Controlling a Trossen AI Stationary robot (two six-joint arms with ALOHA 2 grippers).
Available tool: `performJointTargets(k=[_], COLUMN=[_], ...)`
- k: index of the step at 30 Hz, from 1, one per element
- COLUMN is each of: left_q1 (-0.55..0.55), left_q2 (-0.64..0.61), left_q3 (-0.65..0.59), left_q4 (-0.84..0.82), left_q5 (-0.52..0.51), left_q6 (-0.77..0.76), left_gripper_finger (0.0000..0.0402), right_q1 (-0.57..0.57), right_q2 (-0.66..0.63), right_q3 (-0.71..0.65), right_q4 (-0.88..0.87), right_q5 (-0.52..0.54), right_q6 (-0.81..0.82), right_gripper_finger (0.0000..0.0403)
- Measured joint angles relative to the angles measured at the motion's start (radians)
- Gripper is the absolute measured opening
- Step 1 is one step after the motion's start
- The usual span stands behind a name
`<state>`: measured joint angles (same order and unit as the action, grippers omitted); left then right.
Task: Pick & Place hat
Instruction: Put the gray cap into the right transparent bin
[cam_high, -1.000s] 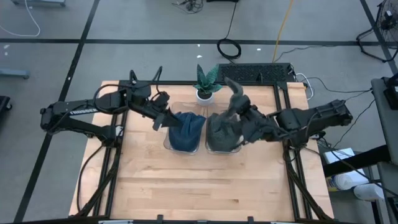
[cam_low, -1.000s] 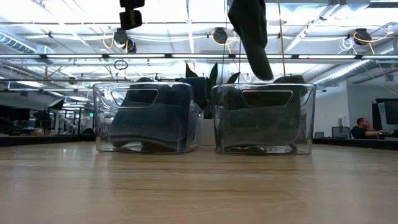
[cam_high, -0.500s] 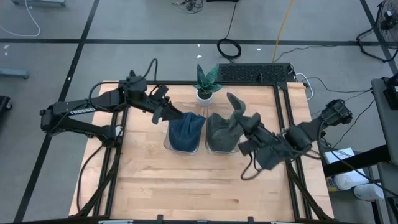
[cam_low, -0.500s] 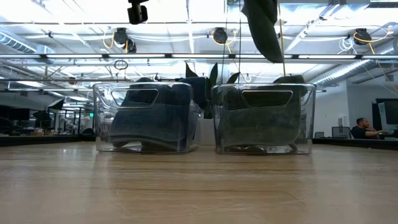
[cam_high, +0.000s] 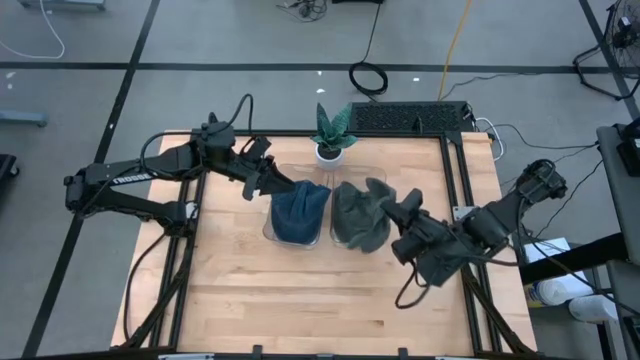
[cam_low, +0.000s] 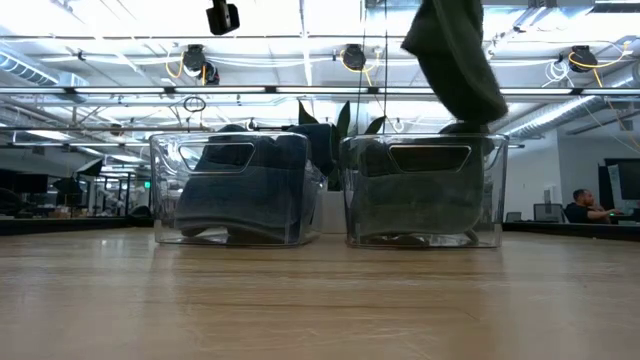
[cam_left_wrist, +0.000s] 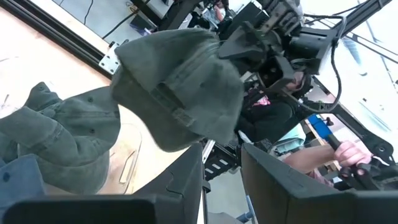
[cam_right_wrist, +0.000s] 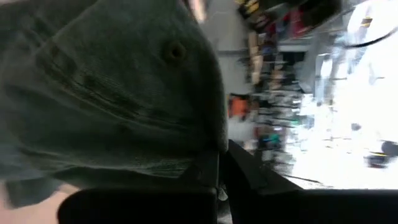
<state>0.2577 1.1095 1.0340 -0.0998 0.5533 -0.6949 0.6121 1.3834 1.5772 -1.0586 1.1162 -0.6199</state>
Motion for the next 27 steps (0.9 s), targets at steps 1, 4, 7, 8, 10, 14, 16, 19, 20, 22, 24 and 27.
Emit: performJointTargets(k=[1,4,7,8,10,14,16,19,20,22,24,27], left_q1=[0.000,0.000,0.000,0.000,0.000,0.000,0.000,0.000,0.000,0.000,-0.001,-0.007], left_q2=[0.000,0.000,0.000,0.000,0.000,0.000,0.000,0.000,0.000,0.000,0.000,0.000], left_q3=[0.000,0.000,0.000,0.000,0.000,0.000,0.000,0.000,0.000,0.000,0.000,0.000], left_q4=[0.000,0.000,0.000,0.000,0.000,-0.001,-0.001,-0.001,-0.001,-0.002,-0.003,-0.003], left_q5=[0.000,0.000,0.000,0.000,0.000,0.000,0.000,0.000,0.000,0.000,0.000,-0.001], left_q6=[0.000,-0.003,-0.002,-0.003,-0.002,-0.002,-0.002,-0.001,-0.002,-0.002,-0.002,-0.002], left_gripper_finger=[0.0118,0.0118,0.0118,0.0118,0.0118,0.0118,0.0118,0.0118,0.0118,0.0118,0.0118,0.0118], right_q1=[-0.012,-0.045,-0.090,-0.108,-0.149,-0.226,-0.271,-0.344,-0.368,-0.412,-0.452,-0.489], right_q2=[0.000,-0.001,0.000,0.000,0.005,0.035,0.048,0.068,0.077,0.091,0.105,0.116], right_q3=[0.000,-0.020,-0.030,-0.031,-0.031,-0.032,-0.032,-0.032,-0.032,-0.032,-0.032,-0.032], right_q4=[-0.025,-0.018,0.001,-0.001,0.000,0.008,0.041,0.090,0.099,0.095,0.079,0.040], right_q5=[-0.025,-0.023,-0.061,-0.106,-0.191,-0.175,-0.149,-0.219,-0.249,-0.290,-0.308,-0.310], right_q6=[0.022,0.027,0.028,0.042,0.065,0.072,0.045,0.011,0.005,0.004,0.010,0.042], right_gripper_finger=[0.0000,0.0000,0.0000,0.0000,0.0000,0.0000,0.0000,0.0000,0.0000,0.0000,0.0000,0.0000])
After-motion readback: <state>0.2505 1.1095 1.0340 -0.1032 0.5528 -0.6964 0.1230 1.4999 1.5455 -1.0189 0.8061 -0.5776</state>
